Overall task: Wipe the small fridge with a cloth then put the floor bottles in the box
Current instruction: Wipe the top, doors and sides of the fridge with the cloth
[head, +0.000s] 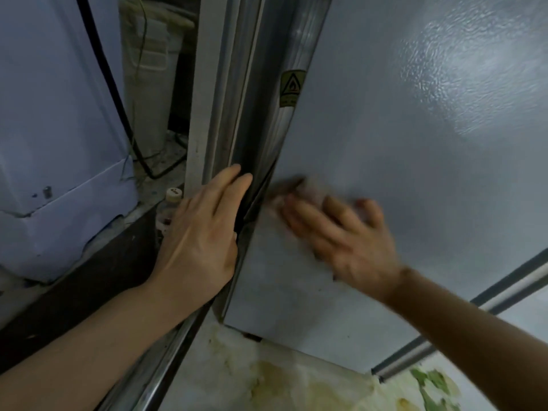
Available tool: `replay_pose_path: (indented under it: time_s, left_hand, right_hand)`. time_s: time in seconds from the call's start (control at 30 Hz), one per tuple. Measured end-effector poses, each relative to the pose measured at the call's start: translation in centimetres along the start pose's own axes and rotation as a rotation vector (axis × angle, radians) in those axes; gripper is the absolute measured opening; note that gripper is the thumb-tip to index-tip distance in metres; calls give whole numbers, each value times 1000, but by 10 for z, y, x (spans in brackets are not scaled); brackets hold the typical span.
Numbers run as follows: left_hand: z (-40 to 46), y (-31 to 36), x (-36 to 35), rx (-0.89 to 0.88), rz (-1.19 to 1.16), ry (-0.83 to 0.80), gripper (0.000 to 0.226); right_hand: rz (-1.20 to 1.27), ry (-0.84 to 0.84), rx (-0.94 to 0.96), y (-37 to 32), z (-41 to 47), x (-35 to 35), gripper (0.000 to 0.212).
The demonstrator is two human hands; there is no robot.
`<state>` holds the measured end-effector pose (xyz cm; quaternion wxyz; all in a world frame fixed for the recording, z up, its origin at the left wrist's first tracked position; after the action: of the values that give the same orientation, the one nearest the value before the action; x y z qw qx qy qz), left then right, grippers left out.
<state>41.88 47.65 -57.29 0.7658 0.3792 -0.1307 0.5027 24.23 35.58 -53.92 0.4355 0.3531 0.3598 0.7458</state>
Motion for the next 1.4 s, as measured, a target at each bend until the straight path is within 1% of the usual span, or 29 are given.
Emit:
replay_pose_path:
  time_s: [0.1, 0.17, 0.23, 0.27, 0.33, 0.4, 0.47, 0.5, 0.53, 0.6, 0.7, 0.77, 0.83, 0.9, 0.97, 1.1, 1.17, 1.2, 1.27, 1.4]
  left_hand:
    - [2, 10, -13, -15, -17, 37, 72]
    - [1, 16, -26, -53, -4, 16, 72]
    - [0, 21, -39, -119, 41, -31, 72]
    - [-1, 22, -45, -146, 75, -52, 71]
    - [-1, 22, -50, -169, 146, -77, 69]
    - [-2, 20, -51, -173, 188, -92, 71]
    - [-3, 19, -51, -171, 228, -103, 72]
    - [-3, 20, -50, -164, 250, -112, 74]
    - [-4, 21, -49, -154, 268, -120, 77]
    - [-3, 29, -50, -135, 288, -111, 80]
    - [1, 50, -60, -191, 307, -66, 80]
    - [7, 68, -74, -221, 296, -47, 79]
    - [14, 82, -86, -212, 290, -40, 79]
    - [17, 88, -95, -193, 296, -56, 83]
    - [17, 87, -98, -180, 312, -77, 88]
    - [16, 85, -99, -171, 361, -131, 93]
    - [15, 90, -97, -136, 360, -130, 93]
    - [15, 94, -97, -120, 354, -120, 91]
    - [16, 102, -99, -131, 346, -101, 88]
    - [20, 122, -115, -247, 339, -87, 84]
  right_hand:
    - [-46, 86, -174, 45, -4, 5, 39]
    - [-11, 125, -261, 43, -12, 0, 40]
    - [31, 128, -295, 21, -27, -7, 39]
    - [57, 109, -254, 5, -39, -10, 36]
    - [93, 27, -55, -27, -73, -16, 32]
    - [61, -94, 154, -49, -112, -18, 38]
    - [63, -195, 241, -57, -134, -14, 53]
    - [74, -205, 239, -52, -137, -11, 52]
    - [88, -181, 213, -43, -135, -7, 47]
    - [93, -102, 102, -9, -127, 2, 39]
    - [11, 5, -94, 61, -116, 16, 36]
    - [-28, 35, -168, 90, -113, 20, 39]
    - [20, 60, -238, 90, -115, 18, 41]
    - [80, 66, -264, 67, -129, 13, 38]
    - [107, 5, -167, 39, -155, 8, 35]
    - [100, -261, 130, 8, -204, 12, 41]
    - [89, -307, 232, 12, -207, 19, 43]
    - [87, -296, 235, 20, -205, 23, 42]
    - [88, -236, 124, 49, -196, 32, 39]
    - [23, -123, -214, 125, -173, 50, 42]
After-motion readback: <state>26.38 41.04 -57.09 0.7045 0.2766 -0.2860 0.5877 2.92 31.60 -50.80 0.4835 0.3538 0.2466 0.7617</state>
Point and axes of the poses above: each hand's wrist, its own z-axis towards the middle knuckle, its own x-axis out of the back of the hand, y = z × x, the point moved 2 cm from there along z, towards the middle knuckle, and after that the axes turned 10 degrees about -z, right-handed, at the moved point
